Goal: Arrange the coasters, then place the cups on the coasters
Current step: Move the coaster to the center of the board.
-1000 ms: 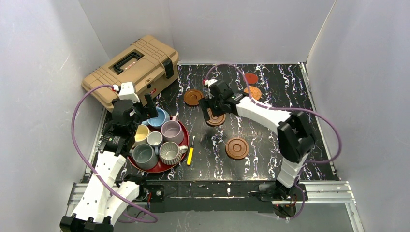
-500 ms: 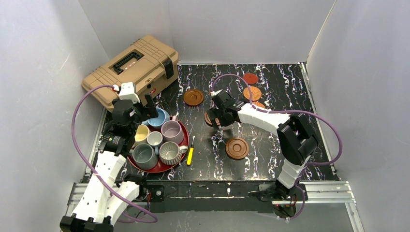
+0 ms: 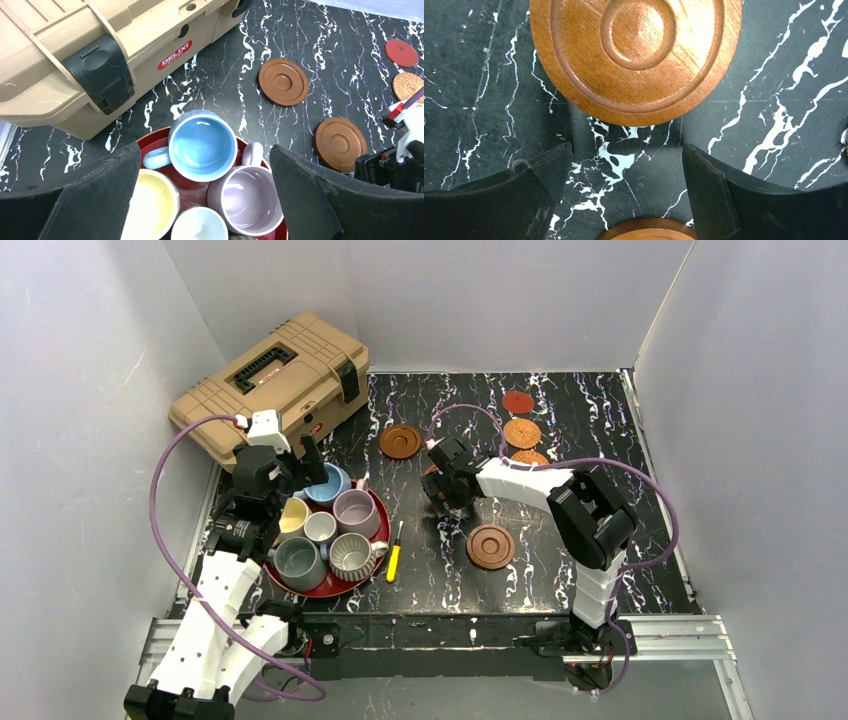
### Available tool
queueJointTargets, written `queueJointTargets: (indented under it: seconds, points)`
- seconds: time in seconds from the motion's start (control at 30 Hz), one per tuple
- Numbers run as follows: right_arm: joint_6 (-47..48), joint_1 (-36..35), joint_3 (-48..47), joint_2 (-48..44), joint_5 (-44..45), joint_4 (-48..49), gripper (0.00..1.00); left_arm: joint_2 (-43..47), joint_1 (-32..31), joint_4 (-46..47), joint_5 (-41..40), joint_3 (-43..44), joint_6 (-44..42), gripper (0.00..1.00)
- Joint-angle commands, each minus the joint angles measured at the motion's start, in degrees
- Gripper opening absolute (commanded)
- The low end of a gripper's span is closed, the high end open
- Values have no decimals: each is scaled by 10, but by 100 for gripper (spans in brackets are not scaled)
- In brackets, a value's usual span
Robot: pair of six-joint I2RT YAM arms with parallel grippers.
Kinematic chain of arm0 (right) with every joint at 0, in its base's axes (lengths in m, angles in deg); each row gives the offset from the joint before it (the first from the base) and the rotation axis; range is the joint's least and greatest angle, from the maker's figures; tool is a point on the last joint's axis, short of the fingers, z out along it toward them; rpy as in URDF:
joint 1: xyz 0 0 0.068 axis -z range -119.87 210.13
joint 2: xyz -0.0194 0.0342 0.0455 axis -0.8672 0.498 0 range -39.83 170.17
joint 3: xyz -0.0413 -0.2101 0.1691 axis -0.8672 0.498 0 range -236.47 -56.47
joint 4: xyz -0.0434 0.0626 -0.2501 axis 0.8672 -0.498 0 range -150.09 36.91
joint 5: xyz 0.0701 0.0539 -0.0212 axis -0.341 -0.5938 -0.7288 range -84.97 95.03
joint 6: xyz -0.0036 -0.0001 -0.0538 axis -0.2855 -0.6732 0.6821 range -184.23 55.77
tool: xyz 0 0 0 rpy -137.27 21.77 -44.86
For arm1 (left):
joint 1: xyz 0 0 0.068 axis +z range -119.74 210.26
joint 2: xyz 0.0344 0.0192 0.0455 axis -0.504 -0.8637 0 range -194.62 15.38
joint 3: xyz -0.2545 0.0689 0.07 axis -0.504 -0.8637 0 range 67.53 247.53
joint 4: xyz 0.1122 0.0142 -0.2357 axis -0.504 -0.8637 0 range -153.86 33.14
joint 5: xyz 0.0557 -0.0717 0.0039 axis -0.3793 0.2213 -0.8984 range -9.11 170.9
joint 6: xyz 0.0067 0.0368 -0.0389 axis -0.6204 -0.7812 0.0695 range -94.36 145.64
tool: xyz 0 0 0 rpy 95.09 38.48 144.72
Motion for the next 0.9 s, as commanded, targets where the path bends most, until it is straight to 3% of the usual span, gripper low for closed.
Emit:
queueJointTargets:
  seconds: [0.0, 0.4, 0.63, 0.87]
  points:
    - [7, 0, -14, 22, 2, 25, 89, 1, 3, -4, -3, 4, 0, 99]
    - [7, 30, -17, 58, -50, 54, 86, -2, 3, -5, -3, 5, 0, 99]
    - [2, 38, -5, 51, -45, 63, 90, -4, 3, -4, 1, 5, 1, 99]
    - [9, 42, -12, 73, -14, 77, 86, -5, 3, -4, 5, 5, 4, 99]
